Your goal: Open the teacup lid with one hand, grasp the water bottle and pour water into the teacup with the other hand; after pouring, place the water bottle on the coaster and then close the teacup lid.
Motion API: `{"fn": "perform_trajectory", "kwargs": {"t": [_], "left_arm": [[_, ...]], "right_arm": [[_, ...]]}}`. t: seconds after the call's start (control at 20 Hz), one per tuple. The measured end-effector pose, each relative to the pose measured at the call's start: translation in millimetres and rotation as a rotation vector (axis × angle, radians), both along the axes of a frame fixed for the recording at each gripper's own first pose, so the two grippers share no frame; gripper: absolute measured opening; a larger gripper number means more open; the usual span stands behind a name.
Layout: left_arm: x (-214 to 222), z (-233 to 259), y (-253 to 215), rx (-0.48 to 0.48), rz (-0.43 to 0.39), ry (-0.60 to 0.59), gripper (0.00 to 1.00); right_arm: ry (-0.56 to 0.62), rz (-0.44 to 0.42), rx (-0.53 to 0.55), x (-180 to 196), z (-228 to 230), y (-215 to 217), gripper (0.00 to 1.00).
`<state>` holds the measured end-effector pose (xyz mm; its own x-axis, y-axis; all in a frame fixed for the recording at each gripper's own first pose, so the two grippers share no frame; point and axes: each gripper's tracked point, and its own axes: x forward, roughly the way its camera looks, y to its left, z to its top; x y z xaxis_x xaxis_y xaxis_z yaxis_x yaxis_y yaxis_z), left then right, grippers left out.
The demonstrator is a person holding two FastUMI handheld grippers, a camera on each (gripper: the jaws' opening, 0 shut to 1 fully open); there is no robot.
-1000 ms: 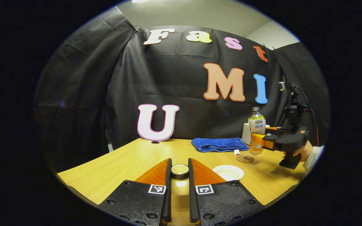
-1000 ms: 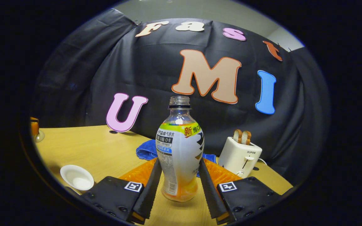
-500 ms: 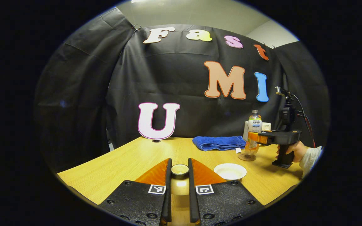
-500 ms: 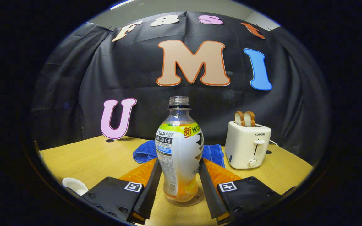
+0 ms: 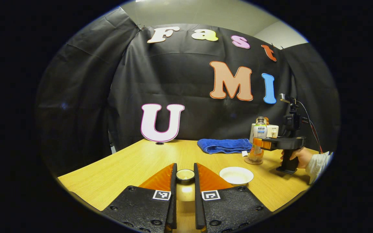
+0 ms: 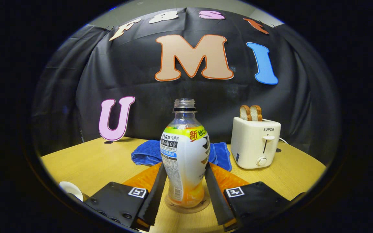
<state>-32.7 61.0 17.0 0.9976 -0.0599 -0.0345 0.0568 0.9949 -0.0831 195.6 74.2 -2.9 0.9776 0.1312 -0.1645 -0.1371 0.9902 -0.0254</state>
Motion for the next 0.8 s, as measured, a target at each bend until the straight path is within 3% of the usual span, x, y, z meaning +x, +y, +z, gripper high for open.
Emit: {"fn": "perform_trajectory", "kwargs": {"t": [0.8], "left_arm": [[0.7, -2.1, -5.5, -0.011, -0.018, 0.005, 0.19]], "right_arm": [[0.011, 0.011, 0.01, -8.4, -10.2, -2.1, 0.79]]}}
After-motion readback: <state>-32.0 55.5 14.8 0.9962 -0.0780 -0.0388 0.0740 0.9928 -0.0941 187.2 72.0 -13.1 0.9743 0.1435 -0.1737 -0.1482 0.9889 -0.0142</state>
